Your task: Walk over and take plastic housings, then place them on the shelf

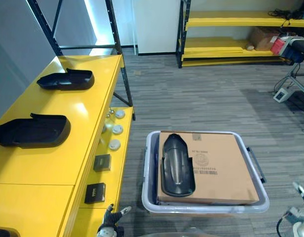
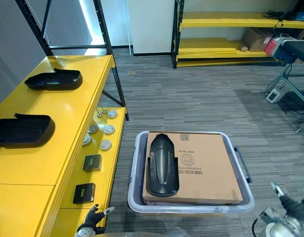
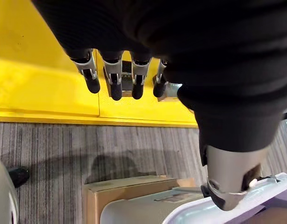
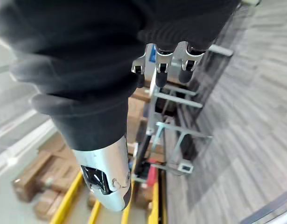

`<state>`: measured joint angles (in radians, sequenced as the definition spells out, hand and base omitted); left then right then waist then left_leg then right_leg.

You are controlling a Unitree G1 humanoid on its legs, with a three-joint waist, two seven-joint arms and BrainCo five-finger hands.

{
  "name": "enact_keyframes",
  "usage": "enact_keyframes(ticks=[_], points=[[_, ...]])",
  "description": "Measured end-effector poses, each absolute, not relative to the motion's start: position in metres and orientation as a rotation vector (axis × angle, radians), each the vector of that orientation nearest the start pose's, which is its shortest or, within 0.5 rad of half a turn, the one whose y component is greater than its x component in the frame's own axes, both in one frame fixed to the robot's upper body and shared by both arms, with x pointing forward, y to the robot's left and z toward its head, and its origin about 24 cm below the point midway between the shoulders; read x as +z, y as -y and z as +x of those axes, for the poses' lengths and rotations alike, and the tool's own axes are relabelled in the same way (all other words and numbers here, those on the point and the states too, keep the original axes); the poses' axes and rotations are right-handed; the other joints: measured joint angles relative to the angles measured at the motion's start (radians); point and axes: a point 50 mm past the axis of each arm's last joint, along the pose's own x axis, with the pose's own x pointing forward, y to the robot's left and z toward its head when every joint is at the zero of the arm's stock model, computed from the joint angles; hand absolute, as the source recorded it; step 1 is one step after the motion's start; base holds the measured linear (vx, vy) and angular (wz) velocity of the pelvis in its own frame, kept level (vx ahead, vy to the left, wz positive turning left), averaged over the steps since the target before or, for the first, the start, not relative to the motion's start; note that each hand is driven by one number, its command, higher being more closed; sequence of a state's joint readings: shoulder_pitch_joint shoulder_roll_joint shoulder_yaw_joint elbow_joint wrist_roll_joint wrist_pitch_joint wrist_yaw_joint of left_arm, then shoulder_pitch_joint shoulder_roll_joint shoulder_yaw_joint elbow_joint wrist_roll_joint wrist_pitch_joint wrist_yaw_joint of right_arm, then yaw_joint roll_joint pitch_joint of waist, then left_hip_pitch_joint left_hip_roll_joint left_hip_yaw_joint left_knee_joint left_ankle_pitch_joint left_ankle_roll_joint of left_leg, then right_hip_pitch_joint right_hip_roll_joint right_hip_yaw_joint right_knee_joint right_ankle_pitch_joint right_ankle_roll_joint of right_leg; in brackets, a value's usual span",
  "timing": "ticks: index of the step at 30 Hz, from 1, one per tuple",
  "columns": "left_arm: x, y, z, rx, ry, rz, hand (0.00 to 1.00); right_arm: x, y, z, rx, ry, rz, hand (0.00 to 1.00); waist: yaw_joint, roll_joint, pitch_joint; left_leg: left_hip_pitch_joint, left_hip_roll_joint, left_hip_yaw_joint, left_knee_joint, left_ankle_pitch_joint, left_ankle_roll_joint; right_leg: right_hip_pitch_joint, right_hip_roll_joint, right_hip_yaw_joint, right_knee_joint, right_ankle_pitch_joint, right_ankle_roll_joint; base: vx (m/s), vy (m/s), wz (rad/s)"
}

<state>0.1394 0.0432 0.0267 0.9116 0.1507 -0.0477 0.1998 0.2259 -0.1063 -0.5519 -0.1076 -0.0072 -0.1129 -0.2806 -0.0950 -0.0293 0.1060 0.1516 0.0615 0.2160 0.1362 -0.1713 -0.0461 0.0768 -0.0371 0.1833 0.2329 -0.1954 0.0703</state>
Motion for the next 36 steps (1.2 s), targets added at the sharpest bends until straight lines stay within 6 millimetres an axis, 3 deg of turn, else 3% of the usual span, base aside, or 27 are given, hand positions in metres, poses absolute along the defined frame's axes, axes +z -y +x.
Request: enact_keyframes(ticks=[3, 7, 10, 14, 21, 30, 31, 36], points=[[-0.15, -0.183, 0.108, 0.152, -0.967, 0.27, 0.0, 0.063, 0.281, 0.192, -0.608, 0.121, -0.25, 0.0, 0.021, -0.013, -0.003, -0.016, -0.013, -0.027, -0.034, 0.011, 0.014, -0.015, -0.012, -0.032, -0.02, -0.008, -0.013, -0.13, -0.005, 0.16], [-0.149, -0.188, 0.108, 0.147, -0.964, 0.29, 0.0, 0.059, 0.257, 0.214, -0.433, 0.118, -0.281, 0.0, 0.034, -0.02, -0.003, -0.025, -0.028, -0.069, -0.064, 0.049, 0.018, -0.024, -0.028, -0.076, -0.019, -0.002, -0.015, -0.13, -0.018, 0.37], [-0.148, -0.187, 0.11, 0.139, -0.955, 0.295, 0.0, 0.042, 0.249, 0.225, -0.352, 0.031, -0.345, 0.0, 0.055, -0.016, -0.005, -0.051, -0.037, -0.089, -0.098, 0.084, 0.019, -0.052, -0.036, -0.101, -0.019, 0.006, -0.014, -0.07, -0.002, 0.27], [-0.147, -0.186, 0.113, 0.123, -0.943, 0.309, 0.0, 0.009, 0.233, 0.236, -0.257, -0.144, -0.444, 0.0, 0.056, -0.007, -0.001, -0.099, -0.045, -0.126, -0.108, 0.107, 0.019, -0.083, -0.045, -0.144, -0.012, 0.01, -0.013, -0.01, -0.015, 0.27], [-0.146, -0.185, 0.117, 0.121, -0.932, 0.311, 0.0, -0.028, 0.226, 0.239, -0.289, -0.364, -0.591, 0.0, 0.063, 0.017, 0.017, -0.125, -0.048, -0.186, -0.122, 0.124, 0.008, -0.081, -0.051, -0.207, -0.026, 0.01, -0.013, 0.04, -0.017, 0.26], [-0.14, -0.182, 0.13, 0.111, -0.878, 0.327, 0.0, -0.051, 0.23, 0.239, -0.448, -0.529, -0.596, 0.0, 0.08, 0.026, 0.077, -0.153, -0.046, -0.213, -0.122, 0.138, -0.011, -0.086, -0.053, -0.247, -0.032, 0.01, -0.013, 0.0, -0.014, 0.15], [-0.14, -0.181, 0.13, 0.109, -0.874, 0.33, 0.0, -0.053, 0.229, 0.241, -0.444, -0.541, -0.595, 1.0, 0.082, 0.027, 0.078, -0.163, -0.046, -0.215, -0.123, 0.141, -0.011, -0.095, -0.053, -0.251, -0.033, 0.01, -0.014, -0.03, -0.006, 0.12], [-0.138, -0.178, 0.136, 0.101, -0.854, 0.342, 0.0, -0.045, 0.233, 0.258, -0.533, -0.536, -0.571, 1.0, 0.084, 0.025, 0.099, -0.194, -0.047, -0.229, -0.139, 0.167, -0.013, -0.114, -0.053, -0.268, -0.055, 0.03, -0.015, -0.03, 0.004, 0.09]])
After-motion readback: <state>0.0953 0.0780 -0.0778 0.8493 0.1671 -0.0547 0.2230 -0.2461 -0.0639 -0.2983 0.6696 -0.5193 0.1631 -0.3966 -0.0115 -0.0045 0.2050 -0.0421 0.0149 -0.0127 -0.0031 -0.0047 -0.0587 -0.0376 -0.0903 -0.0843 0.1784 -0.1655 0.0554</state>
